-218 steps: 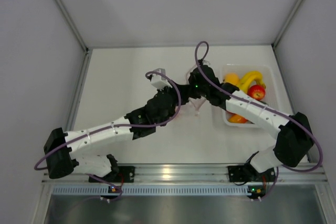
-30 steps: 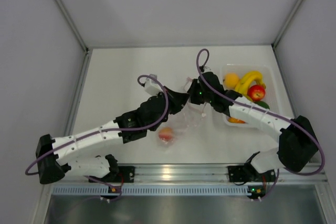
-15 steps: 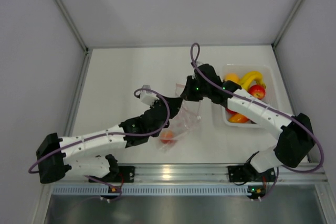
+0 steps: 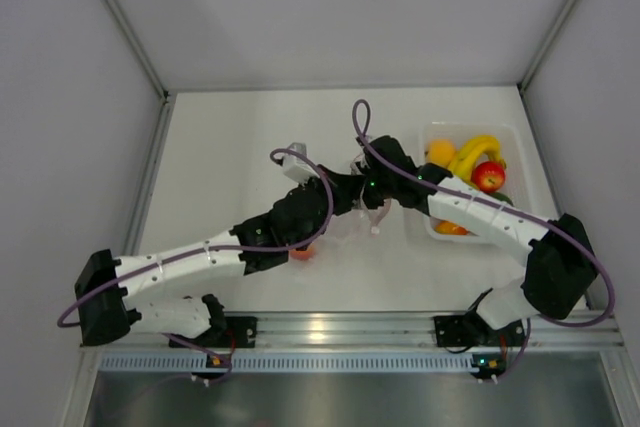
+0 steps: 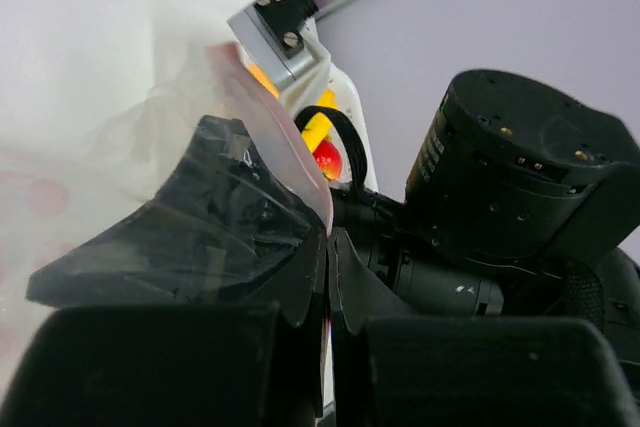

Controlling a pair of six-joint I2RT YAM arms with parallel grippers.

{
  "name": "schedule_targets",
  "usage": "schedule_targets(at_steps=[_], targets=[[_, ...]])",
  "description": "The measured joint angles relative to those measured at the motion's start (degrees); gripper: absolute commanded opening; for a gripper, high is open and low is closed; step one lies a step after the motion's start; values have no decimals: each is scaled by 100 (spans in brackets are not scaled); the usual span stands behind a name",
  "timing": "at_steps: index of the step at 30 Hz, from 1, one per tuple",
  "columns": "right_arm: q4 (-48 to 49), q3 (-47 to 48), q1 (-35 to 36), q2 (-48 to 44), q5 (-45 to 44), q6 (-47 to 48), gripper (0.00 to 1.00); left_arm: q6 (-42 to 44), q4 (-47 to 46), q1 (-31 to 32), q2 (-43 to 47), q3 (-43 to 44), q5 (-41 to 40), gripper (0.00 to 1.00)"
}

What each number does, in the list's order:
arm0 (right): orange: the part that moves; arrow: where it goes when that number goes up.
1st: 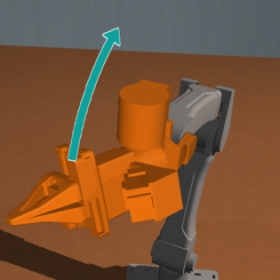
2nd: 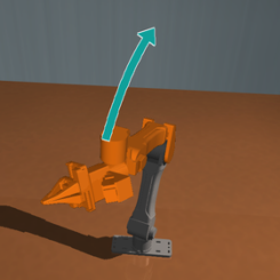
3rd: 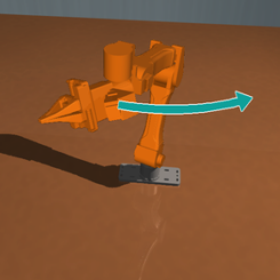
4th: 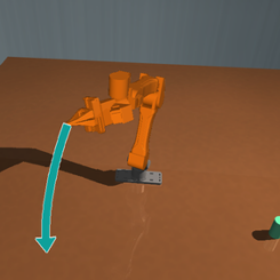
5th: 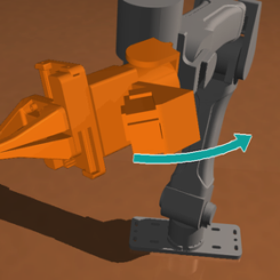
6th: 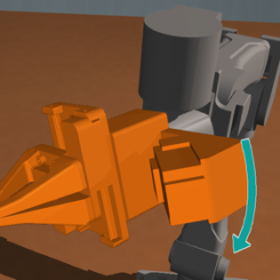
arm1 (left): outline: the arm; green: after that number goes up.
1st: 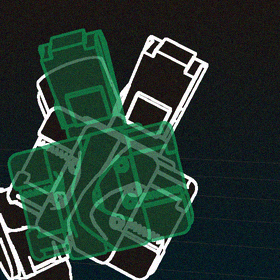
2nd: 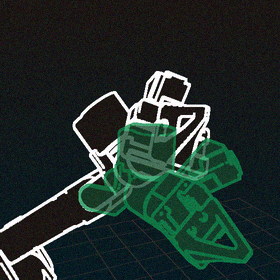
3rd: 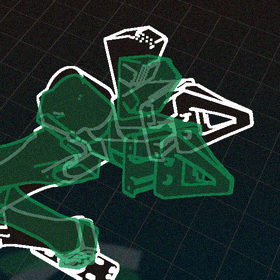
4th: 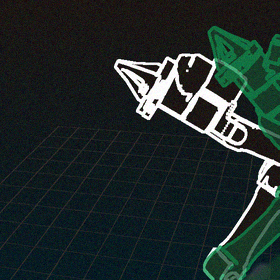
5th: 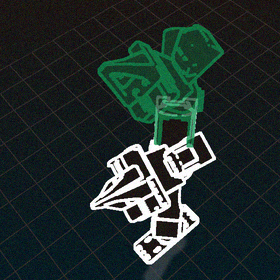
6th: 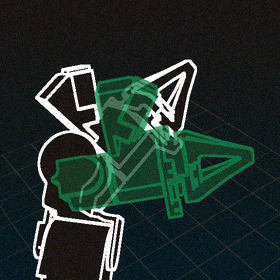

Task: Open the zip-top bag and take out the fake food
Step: Adjust the zipper food storage bag at the center of the board.

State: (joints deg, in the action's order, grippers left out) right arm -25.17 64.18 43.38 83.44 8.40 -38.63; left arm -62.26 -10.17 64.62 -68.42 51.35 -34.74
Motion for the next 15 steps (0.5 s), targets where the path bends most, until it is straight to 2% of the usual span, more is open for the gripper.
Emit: schedule_targets(at_steps=[4, 9, 15], targets=[[-151, 2, -33, -15, -61, 0, 0, 487, -192, 15, -367, 229, 192, 0], [-260, 59, -70, -66, -72, -90, 0, 1010, -339, 122, -457, 332, 28, 0], [763, -739, -94, -511, 83, -870, 0, 1132, -452, 306, -450, 297, -79, 0]])
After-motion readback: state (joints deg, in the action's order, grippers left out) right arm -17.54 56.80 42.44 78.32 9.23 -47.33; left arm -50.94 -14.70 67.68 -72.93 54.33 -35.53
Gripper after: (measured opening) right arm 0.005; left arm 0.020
